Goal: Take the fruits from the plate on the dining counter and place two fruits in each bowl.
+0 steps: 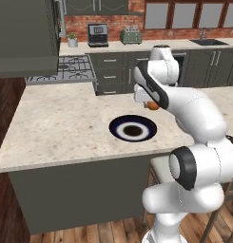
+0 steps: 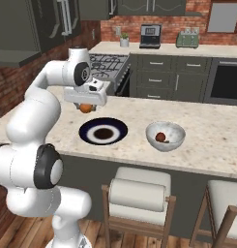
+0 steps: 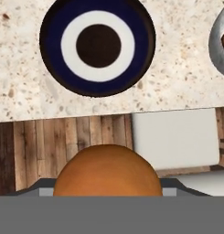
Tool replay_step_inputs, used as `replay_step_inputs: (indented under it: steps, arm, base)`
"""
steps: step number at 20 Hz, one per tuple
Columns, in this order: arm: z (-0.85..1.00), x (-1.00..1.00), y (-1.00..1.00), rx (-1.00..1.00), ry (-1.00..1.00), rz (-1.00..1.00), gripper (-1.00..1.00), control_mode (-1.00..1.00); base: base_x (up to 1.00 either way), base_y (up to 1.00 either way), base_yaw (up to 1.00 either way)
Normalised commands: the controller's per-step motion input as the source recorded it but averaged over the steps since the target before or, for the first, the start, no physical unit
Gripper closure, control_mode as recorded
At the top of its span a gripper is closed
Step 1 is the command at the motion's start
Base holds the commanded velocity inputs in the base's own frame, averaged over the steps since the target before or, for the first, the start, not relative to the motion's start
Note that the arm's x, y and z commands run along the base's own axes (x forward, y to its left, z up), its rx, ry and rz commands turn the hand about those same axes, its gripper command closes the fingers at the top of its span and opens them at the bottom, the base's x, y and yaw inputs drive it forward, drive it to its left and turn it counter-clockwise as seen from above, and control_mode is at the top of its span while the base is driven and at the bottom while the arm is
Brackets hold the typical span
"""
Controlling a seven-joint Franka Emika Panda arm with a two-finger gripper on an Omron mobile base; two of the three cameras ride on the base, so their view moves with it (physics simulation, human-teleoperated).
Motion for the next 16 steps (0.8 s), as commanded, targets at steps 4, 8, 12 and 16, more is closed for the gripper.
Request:
replay_step_inputs:
  steps: [4,8,12,16]
  arm:
    - [0.00,-0.06,0.00,0.00,0.00,0.00,1.00,1.00]
    - [0.00,0.00,0.00,0.00,0.00,0.00,1.00,1.00]
    - [0.00,0.00,0.00,0.00,0.00,0.00,1.00,1.00]
    - [0.00,0.00,0.00,0.00,0.00,0.00,1.00,1.00]
  base:
    - [-0.52,-0.20,0.00]
    - [-0.97,-0.73,0.00]
    - [-0.28,-0.99,-0.02]
    - [0.00,-1.00,-0.03]
